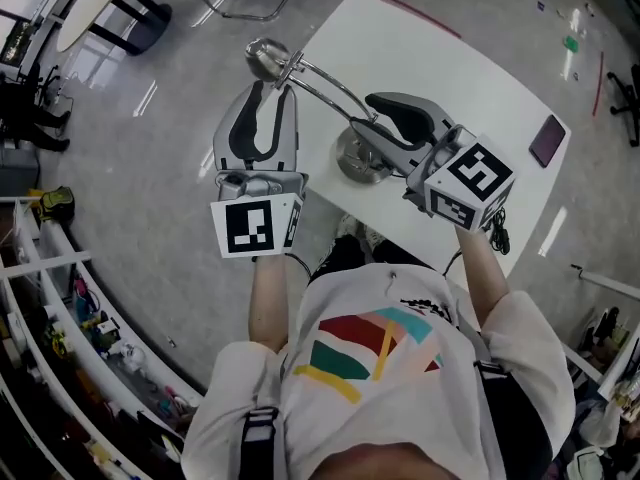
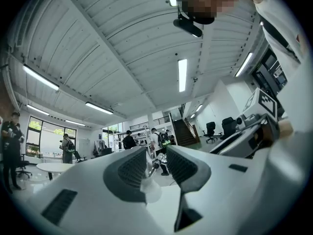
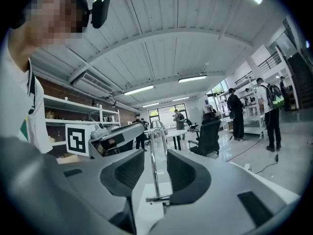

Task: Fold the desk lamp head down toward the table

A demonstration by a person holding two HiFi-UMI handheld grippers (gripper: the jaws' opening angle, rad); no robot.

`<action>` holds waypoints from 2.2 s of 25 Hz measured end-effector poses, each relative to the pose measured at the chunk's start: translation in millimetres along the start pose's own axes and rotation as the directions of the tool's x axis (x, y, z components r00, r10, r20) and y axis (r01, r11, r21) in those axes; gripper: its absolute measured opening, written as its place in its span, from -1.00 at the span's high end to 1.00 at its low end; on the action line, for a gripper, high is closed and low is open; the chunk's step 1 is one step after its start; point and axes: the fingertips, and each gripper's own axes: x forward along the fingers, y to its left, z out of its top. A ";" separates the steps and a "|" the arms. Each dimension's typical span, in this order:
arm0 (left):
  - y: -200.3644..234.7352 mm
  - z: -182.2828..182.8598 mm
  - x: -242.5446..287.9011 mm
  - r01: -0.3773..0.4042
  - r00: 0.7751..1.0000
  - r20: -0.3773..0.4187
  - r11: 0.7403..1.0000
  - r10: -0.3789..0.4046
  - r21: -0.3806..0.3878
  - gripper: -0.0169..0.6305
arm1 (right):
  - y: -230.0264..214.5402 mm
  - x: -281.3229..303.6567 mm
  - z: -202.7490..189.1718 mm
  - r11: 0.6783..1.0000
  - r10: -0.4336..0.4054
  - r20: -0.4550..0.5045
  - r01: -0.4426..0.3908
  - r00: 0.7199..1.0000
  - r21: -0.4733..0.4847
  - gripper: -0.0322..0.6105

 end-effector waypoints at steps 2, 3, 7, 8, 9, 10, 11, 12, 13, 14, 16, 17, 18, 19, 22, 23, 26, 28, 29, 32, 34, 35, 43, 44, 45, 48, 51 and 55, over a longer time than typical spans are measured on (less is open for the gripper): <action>1.6 -4.5 4.9 0.027 1.000 -0.001 1.000 -0.027 0.006 0.42 | -6.1 9.8 -1.0 0.999 -0.020 -0.044 0.018 0.999 -0.047 0.47; 1.1 -4.9 7.9 0.042 0.999 0.001 0.999 -0.042 -0.001 0.42 | -7.6 13.8 0.4 0.998 -0.026 -0.058 0.023 0.998 -0.066 0.47; 2.5 -6.9 15.1 0.104 0.995 0.003 0.995 -0.104 -0.010 0.49 | -7.8 30.6 3.3 0.995 -0.034 -0.111 0.023 0.993 -0.100 0.47; 2.4 -8.3 15.8 0.120 0.993 0.002 0.993 -0.120 -0.009 0.57 | -8.7 34.0 2.2 0.994 -0.039 -0.122 0.026 0.992 -0.105 0.47; 1.9 -9.9 16.0 0.134 0.991 -0.002 0.991 -0.134 -0.006 0.65 | -9.8 36.1 1.4 0.994 -0.043 -0.129 0.029 0.991 -0.104 0.47; 1.4 -11.7 15.9 0.143 0.990 -0.009 0.990 -0.143 0.000 0.66 | -11.0 36.9 1.3 0.995 -0.042 -0.133 0.029 0.990 -0.099 0.47; 1.0 -13.4 15.7 0.151 0.988 -0.017 0.989 -0.151 0.006 0.66 | -12.0 37.0 1.6 0.995 -0.038 -0.136 0.026 0.990 -0.091 0.47; 0.6 -14.9 15.6 0.159 0.987 -0.024 0.987 -0.159 0.010 0.67 | -12.7 36.9 1.6 0.996 -0.034 -0.140 0.022 0.990 -0.086 0.47; 0.1 -16.1 15.8 0.169 0.985 -0.027 0.986 -0.168 0.010 0.67 | -13.4 37.0 0.8 0.996 -0.030 -0.147 0.018 0.989 -0.083 0.47; -0.5 -17.2 16.3 0.179 0.984 -0.026 0.984 -0.179 0.007 0.67 | -14.2 37.3 -1.0 0.997 -0.027 -0.158 0.014 0.987 -0.081 0.47; -1.0 -19.8 17.2 0.193 0.981 -0.023 0.981 -0.193 0.005 0.68 | -15.7 39.3 -5.9 0.996 -0.019 -0.192 0.003 0.981 -0.085 0.47; -0.9 -21.0 17.3 0.196 0.980 -0.023 0.980 -0.196 0.008 0.68 | -15.9 40.6 -7.6 0.996 -0.013 -0.210 -0.006 0.978 -0.092 0.47; -0.8 -21.9 17.2 0.201 0.979 -0.027 0.979 -0.201 0.016 0.68 | -15.9 41.7 -8.4 0.995 -0.008 -0.226 -0.015 0.974 -0.099 0.47; -1.1 -23.2 16.6 0.212 0.977 -0.038 0.977 -0.210 0.038 0.68 | -15.7 42.5 -8.7 0.994 -0.003 -0.241 -0.023 0.971 -0.103 0.47; -4.0 -30.0 14.7 0.274 0.959 -0.113 0.948 -0.258 0.161 0.69 | -15.6 43.3 -9.4 0.994 0.001 -0.281 -0.031 0.960 -0.100 0.47; -4.0 -31.6 15.0 0.279 0.958 -0.123 0.944 -0.260 0.176 0.69 | -16.0 43.8 -10.1 0.994 -0.002 -0.295 -0.030 0.956 -0.103 0.47; -1.3 -35.3 18.5 0.246 0.968 -0.091 0.961 -0.236 0.125 0.69 | -18.5 46.4 -14.5 0.993 -0.012 -0.331 -0.026 0.944 -0.111 0.47; -2.4 -39.3 19.4 0.254 0.965 -0.097 0.959 -0.243 0.129 0.69 | -20.2 46.3 -17.6 0.994 -0.008 -0.350 -0.029 0.937 -0.101 0.47; -3.7 -41.0 19.4 0.270 0.961 -0.111 0.950 -0.254 0.160 0.69 | -20.8 46.0 -18.4 0.995 -0.006 -0.360 -0.030 0.933 -0.095 0.47; -3.6 -41.2 21.5 0.276 0.960 -0.103 0.945 -0.262 0.175 0.69 | -22.7 47.5 -19.2 0.995 -0.009 -0.401 -0.032 0.916 -0.094 0.47; -0.7 -45.4 23.0 0.264 0.962 -0.108 0.952 -0.249 0.157 0.69 | -23.1 50.0 -20.4 0.995 -0.015 -0.434 -0.031 0.901 -0.100 0.47; 1.8 -49.8 23.3 0.252 0.965 -0.113 0.958 -0.237 0.139 0.69 | -22.9 52.3 -22.0 0.994 -0.019 -0.451 -0.030 0.892 -0.102 0.47; 17.0 -150.4 15.9 0.245 0.908 -0.358 0.969 -0.220 0.025 0.69 | -26.3 88.2 -62.8 0.995 -0.021 -0.672 -0.053 0.740 -0.089 0.47; 17.4 -163.5 13.3 0.255 0.895 -0.379 0.967 -0.233 0.008 0.69 | -25.4 94.0 -69.8 0.995 -0.017 -0.705 -0.060 0.709 -0.085 0.47; 17.5 -174.5 11.3 0.262 0.886 -0.392 0.965 -0.246 -0.015 0.69 | -24.8 98.8 -76.2 0.995 -0.011 -0.734 -0.068 0.679 -0.077 0.47; 17.1 -192.9 10.3 0.259 0.875 -0.406 0.964 -0.262 -0.064 0.69 | -26.6 107.7 -87.1 0.995 0.018 -0.786 -0.084 0.618 -0.044 0.47; 15.3 -202.6 12.3 0.263 0.866 -0.421 0.962 -0.271 -0.078 0.69 | -31.2 112.6 -92.1 0.995 0.023 -0.816 -0.091 0.577 -0.037 0.47; 7.3 -214.3 11.6 0.279 0.850 -0.436 0.955 -0.294 -0.100 0.69 | -34.7 113.5 -100.0 0.996 0.024 -0.842 -0.086 0.540 -0.027 0.47</action>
